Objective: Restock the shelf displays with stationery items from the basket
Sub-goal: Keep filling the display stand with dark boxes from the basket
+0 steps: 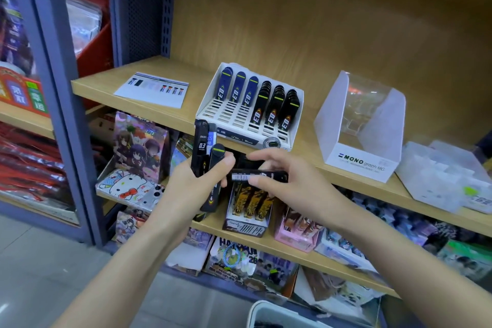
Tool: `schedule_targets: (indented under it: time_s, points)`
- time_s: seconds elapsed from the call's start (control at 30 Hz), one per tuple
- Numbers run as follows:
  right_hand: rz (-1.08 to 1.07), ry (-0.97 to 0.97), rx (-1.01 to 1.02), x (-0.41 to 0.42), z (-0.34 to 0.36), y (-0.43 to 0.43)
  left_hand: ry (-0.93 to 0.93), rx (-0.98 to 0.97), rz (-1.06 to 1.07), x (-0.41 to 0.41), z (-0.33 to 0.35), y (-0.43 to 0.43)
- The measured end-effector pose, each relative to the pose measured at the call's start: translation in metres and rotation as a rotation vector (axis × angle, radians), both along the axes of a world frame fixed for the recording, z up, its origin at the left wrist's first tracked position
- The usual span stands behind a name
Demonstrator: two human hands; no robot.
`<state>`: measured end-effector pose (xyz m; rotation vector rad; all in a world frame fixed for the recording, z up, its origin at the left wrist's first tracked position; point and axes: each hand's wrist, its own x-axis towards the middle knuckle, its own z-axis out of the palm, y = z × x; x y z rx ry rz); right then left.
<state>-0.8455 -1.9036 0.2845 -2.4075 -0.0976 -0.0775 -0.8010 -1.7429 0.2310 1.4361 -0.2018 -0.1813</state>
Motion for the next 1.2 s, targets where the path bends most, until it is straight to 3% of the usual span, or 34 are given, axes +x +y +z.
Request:
schedule_targets:
  time_s: [0.23,0.37,0.53,0.73,0.8,0.97,1.07,1.2]
  points:
    - [-0.073,-0.146,0.463,0.002,0.01,-0.004,-0.05,0.065,-0.057,-0.003,-0.005,-0.009]
    - [-0.057,-0.072,0.571,0.001,0.006,-0.001,-0.049,0.054,-0.081,-0.004,-0.008,-0.009]
    - [0.104,0.023,0.791,0.002,0.006,0.001,-0.039,0.033,-0.306,-0.01,-0.008,-0.009]
    - [0.242,0.029,0.76,0.007,0.008,-0.003,0.229,-0.422,-0.456,-0.006,-0.011,-0.015]
    - [0.251,0.032,0.737,0.008,0.011,-0.006,0.216,-0.45,-0.472,-0.003,-0.011,-0.014]
    - [0.213,0.044,0.694,0.007,0.007,-0.006,0.186,-0.227,-0.337,-0.009,-0.006,-0.01]
    - [0.087,0.041,0.656,0.007,0.002,-0.005,-0.02,0.078,-0.128,-0.009,-0.008,-0.008]
    - [-0.057,-0.016,0.467,0.008,0.0,-0.005,-0.096,0.134,-0.026,-0.01,-0.01,-0.01]
